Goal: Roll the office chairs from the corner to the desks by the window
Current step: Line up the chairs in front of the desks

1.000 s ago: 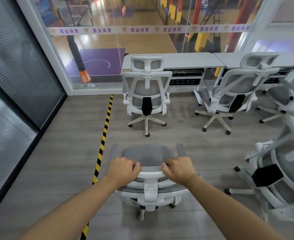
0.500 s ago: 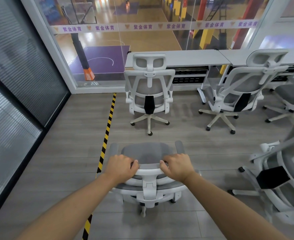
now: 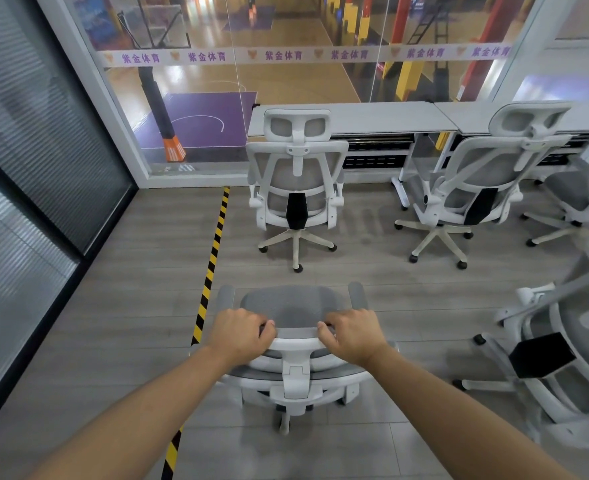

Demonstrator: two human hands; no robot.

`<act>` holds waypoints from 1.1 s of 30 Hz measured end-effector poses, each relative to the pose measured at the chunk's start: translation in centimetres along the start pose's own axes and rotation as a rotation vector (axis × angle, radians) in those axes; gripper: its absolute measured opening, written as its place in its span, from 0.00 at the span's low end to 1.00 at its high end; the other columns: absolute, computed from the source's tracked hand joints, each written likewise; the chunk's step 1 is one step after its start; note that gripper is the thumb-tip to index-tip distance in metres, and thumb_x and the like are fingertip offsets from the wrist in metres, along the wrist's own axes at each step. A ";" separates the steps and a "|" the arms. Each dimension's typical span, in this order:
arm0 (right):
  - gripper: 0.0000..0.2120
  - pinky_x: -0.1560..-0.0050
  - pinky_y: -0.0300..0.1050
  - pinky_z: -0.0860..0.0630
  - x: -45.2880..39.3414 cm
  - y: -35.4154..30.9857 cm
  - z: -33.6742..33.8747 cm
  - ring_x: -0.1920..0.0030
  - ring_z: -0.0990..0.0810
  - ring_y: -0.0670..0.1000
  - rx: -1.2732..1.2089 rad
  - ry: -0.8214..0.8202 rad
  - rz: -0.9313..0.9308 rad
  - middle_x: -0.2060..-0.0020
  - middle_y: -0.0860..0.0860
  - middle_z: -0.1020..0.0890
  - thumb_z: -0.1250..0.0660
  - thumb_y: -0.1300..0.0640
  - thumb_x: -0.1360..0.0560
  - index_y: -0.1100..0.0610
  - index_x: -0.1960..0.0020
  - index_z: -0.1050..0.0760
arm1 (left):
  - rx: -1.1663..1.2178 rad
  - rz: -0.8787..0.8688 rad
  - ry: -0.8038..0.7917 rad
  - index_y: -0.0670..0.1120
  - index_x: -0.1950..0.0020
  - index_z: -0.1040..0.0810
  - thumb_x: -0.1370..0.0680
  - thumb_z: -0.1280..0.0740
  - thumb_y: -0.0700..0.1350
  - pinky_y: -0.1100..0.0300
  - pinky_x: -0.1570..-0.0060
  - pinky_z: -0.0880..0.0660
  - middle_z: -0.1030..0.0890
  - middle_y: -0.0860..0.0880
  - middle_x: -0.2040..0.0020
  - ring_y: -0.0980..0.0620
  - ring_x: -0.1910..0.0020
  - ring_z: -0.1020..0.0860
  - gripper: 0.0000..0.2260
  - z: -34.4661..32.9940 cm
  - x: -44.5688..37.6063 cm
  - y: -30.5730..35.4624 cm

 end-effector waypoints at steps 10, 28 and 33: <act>0.24 0.75 0.41 0.43 0.5 0.1 0.1 0.78 0.33 0.51 -0.005 -0.008 -0.007 0.78 0.50 0.28 0.49 0.41 0.25 0.56 0.71 0.32 | 0.022 -0.018 0.013 0.48 0.70 0.27 0.23 0.53 0.58 0.62 0.76 0.40 0.30 0.51 0.77 0.54 0.78 0.32 0.24 0.1 0.3 0.4; 0.26 0.73 0.42 0.39 1.2 0.8 0.5 0.75 0.29 0.53 -0.003 0.010 -0.008 0.76 0.50 0.26 0.52 0.40 0.25 0.57 0.70 0.30 | 0.019 0.004 0.003 0.47 0.70 0.27 0.24 0.53 0.58 0.62 0.76 0.37 0.28 0.50 0.76 0.53 0.77 0.29 0.25 0.0 0.3 1.4; 0.26 0.74 0.41 0.38 1.2 0.9 0.6 0.77 0.30 0.53 -0.005 0.008 -0.015 0.78 0.50 0.27 0.50 0.41 0.25 0.57 0.71 0.30 | 0.022 -0.026 0.008 0.48 0.71 0.29 0.24 0.53 0.58 0.62 0.76 0.42 0.31 0.51 0.77 0.55 0.78 0.33 0.23 0.6 -0.1 1.7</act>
Point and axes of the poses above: each hand's wrist, its own x-axis away from the middle knuckle, its own z-axis out of the back of the hand, y = z × x, the point moved 2 cm from there along -x, towards the middle knuckle
